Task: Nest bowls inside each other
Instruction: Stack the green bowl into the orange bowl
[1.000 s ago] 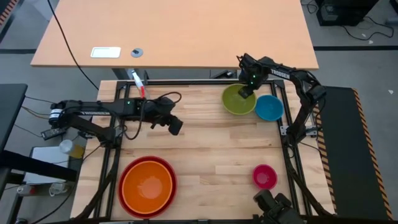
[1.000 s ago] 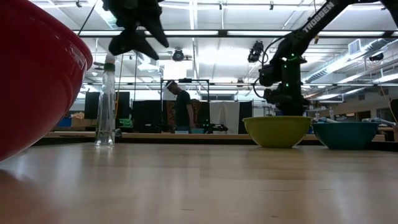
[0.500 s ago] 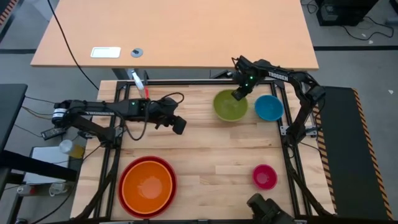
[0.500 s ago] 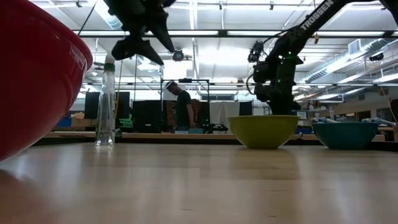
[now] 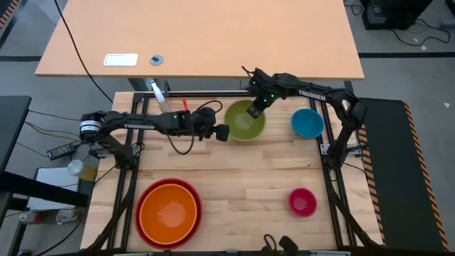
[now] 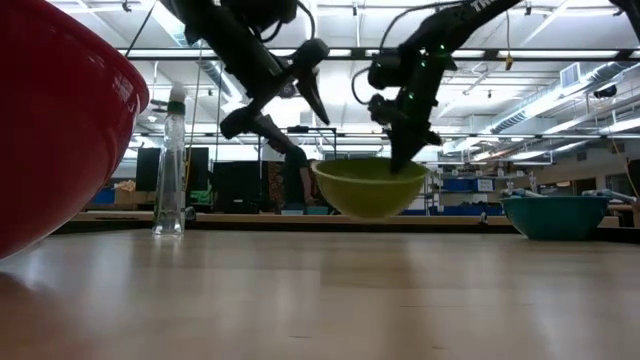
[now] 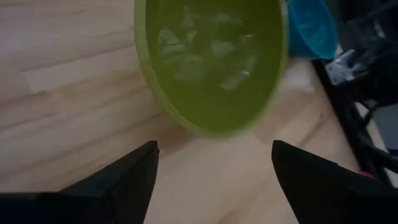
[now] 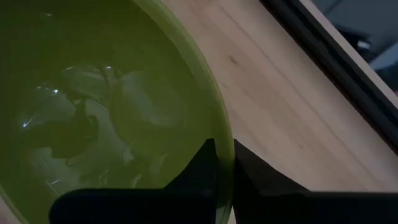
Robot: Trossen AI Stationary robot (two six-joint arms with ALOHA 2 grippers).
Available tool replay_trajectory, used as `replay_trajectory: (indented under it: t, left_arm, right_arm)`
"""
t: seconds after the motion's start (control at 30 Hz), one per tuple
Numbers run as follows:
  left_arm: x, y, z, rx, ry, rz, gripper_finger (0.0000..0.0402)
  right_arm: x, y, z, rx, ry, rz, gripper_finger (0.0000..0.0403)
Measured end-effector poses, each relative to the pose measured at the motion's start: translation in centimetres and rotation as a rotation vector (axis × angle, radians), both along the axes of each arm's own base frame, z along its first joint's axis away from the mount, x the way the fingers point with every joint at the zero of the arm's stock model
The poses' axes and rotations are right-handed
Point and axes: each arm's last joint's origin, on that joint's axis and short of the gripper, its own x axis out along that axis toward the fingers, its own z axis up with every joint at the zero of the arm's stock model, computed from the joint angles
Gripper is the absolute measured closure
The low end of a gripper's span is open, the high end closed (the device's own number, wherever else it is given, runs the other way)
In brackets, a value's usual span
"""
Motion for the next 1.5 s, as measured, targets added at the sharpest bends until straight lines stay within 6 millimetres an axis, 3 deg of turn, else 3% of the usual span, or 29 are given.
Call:
replay_trajectory:
  t: [0.3,0.47,0.63,1.0,1.17,1.5]
  left_arm:
    - [0.2,1.1,-0.7,0.069,0.037,0.041,0.0086]
    - [0.1,1.4,-1.2,0.078,0.079,0.022,0.0112]
    - [0.0,1.4,-1.3,0.106,0.109,-0.009,0.018]
    - [-0.6,1.6,-1.8,0.11,0.187,0.007,0.0373]
    - [-0.8,2.1,-1.8,0.097,0.197,0.027,0.0384]
    - [-0.9,2.1,-1.9,0.061,0.202,-0.057,0.0388]
  right_arm:
    - [1.8,2.0,1.1,0.009,-0.061,0.03,0.0373]
    - [2.1,2.5,1.1,0.027,-0.073,0.025,0.0372]
    - [2.3,2.6,1.2,0.045,-0.099,0.024,0.0372]
    - [2.4,2.6,1.2,0.072,-0.12,0.023,0.0363]
    - [2.6,2.9,1.2,0.105,-0.142,0.055,0.0328]
    - [3.1,2.4,2.5,0.124,-0.269,0.06,0.0184]
